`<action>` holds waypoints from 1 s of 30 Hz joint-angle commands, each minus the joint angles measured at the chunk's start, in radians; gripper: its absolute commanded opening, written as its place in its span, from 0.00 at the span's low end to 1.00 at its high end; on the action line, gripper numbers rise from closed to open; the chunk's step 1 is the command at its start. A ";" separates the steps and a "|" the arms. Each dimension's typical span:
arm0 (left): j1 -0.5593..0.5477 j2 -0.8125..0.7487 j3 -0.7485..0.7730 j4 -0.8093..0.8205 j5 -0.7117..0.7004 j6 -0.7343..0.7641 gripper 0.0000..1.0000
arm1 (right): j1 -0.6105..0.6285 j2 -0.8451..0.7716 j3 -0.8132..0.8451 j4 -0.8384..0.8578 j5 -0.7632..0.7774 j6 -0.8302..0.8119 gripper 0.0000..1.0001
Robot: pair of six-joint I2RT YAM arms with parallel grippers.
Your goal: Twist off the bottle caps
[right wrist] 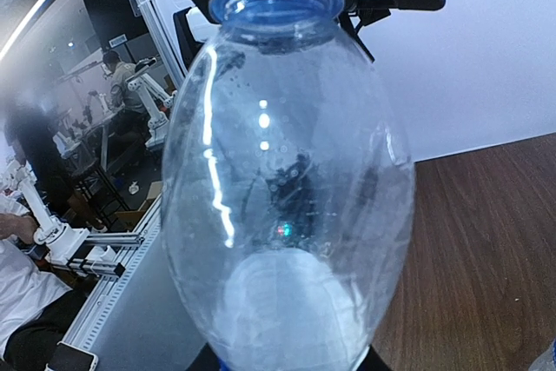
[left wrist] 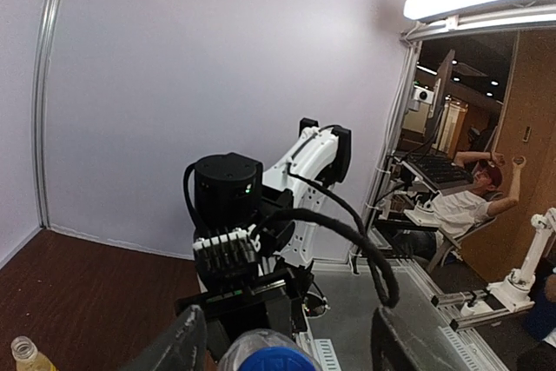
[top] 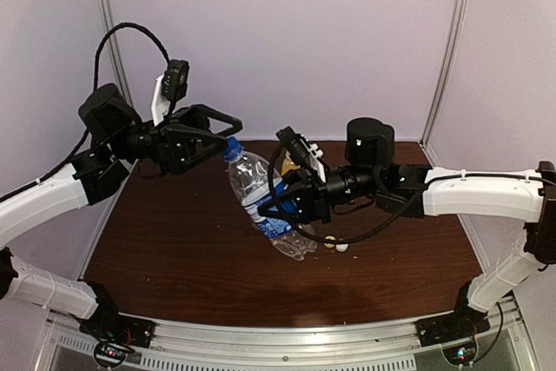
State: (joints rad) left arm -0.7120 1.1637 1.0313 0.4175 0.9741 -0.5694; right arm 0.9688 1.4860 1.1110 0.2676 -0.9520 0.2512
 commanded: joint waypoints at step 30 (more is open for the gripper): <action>0.007 -0.024 -0.019 -0.090 -0.214 0.001 0.04 | -0.004 -0.060 0.016 -0.106 0.274 -0.062 0.28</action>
State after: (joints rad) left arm -0.7094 1.1679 0.9878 0.4164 0.9054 -0.5777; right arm 0.9688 1.4647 1.1168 0.2276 -0.8444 0.2333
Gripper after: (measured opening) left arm 0.302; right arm 0.284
